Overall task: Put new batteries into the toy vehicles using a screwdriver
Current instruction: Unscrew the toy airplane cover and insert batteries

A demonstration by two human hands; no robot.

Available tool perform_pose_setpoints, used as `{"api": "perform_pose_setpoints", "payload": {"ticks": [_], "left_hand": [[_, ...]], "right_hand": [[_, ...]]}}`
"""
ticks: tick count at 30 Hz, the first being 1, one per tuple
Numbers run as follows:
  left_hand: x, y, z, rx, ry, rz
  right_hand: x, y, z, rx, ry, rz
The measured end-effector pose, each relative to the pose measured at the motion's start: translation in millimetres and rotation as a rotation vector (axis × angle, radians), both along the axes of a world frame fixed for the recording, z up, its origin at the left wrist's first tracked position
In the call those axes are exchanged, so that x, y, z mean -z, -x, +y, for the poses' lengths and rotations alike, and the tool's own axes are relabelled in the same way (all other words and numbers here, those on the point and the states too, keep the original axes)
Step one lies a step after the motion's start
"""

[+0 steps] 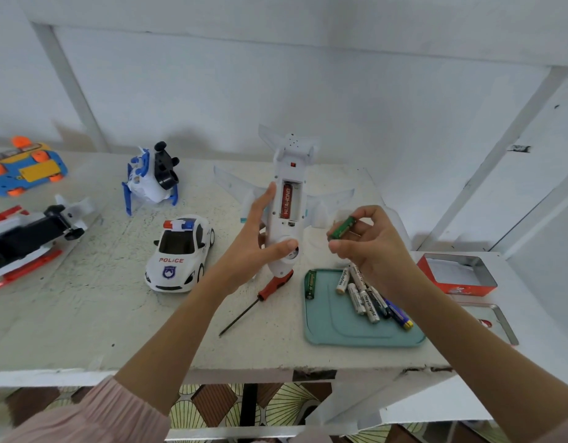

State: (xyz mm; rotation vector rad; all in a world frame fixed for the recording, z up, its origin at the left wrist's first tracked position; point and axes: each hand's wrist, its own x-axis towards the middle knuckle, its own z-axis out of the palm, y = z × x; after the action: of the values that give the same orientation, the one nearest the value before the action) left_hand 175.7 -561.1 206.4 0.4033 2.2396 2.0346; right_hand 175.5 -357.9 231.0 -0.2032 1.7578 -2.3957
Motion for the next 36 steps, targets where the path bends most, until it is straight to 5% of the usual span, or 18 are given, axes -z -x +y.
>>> {"api": "perform_pose_setpoints", "payload": {"ticks": [10,19,23,36], "left_hand": [[-1.2,2.9,7.5,0.025,0.013,0.000],[-1.2,2.6,12.5,0.014,0.055,0.026],[1.6,4.0,10.9,0.008,0.066,0.027],[-3.4,4.7,10.3,0.013,0.081,0.059]], "right_hand": [[-15.1,17.3,-16.4,0.101,0.068,0.089],[-15.9,29.7,-31.1,0.316,-0.746,0.642],[-7.6,34.9,-31.1,0.294,-0.948,0.899],[-11.0,36.4,-27.9,0.002,-1.073,0.844]]}}
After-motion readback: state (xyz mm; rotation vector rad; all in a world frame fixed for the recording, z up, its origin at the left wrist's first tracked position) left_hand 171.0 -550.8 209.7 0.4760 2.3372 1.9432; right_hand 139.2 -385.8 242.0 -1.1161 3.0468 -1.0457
